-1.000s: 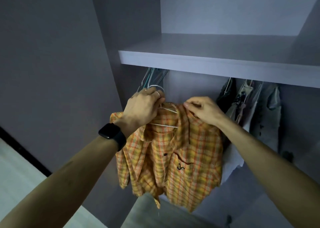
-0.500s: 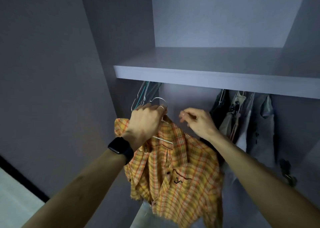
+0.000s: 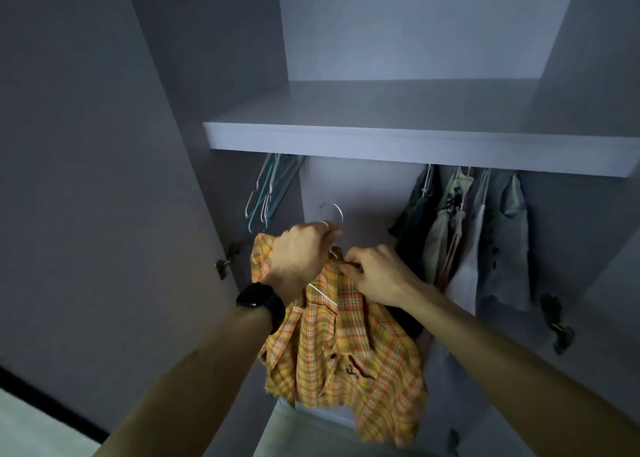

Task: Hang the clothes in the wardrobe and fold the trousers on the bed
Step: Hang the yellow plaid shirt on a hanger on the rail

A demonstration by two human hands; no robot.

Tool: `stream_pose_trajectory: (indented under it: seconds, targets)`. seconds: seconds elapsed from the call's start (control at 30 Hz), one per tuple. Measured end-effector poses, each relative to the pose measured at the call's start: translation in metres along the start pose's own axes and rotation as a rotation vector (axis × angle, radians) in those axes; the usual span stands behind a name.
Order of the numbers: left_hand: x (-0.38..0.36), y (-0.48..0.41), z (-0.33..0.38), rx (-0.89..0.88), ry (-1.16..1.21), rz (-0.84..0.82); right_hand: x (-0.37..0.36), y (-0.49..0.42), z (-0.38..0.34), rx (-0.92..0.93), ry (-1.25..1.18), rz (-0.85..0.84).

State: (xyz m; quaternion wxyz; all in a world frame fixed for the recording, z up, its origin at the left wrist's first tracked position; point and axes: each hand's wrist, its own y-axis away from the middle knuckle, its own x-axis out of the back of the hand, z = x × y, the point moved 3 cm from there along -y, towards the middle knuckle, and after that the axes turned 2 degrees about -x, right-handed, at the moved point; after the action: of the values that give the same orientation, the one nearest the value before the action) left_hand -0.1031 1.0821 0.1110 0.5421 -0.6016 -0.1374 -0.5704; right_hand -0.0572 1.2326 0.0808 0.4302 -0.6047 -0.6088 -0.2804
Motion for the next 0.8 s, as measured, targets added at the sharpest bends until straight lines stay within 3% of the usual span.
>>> stream_pose_trajectory:
  seconds: [0.17,0.3,0.4,0.57,0.8]
  targets:
    - [-0.025,-0.017,-0.01,0.126,0.389,-0.241,-0.008,0.009,0.022,-0.15,-0.006,0.033]
    - [-0.021,-0.039,-0.026,0.025,0.252,-0.346,-0.009,0.003,0.036,-0.295,-0.03,0.099]
    - [-0.005,-0.06,-0.049,-0.101,0.131,-0.251,-0.017,-0.007,0.032,-0.375,-0.078,0.135]
    - [0.021,-0.096,-0.064,-0.384,-0.044,0.146,-0.033,-0.025,0.025,-0.522,-0.118,0.173]
    - [0.003,-0.151,-0.06,-0.394,-0.083,0.147,-0.024,-0.059,0.029,-0.644,-0.153,0.298]
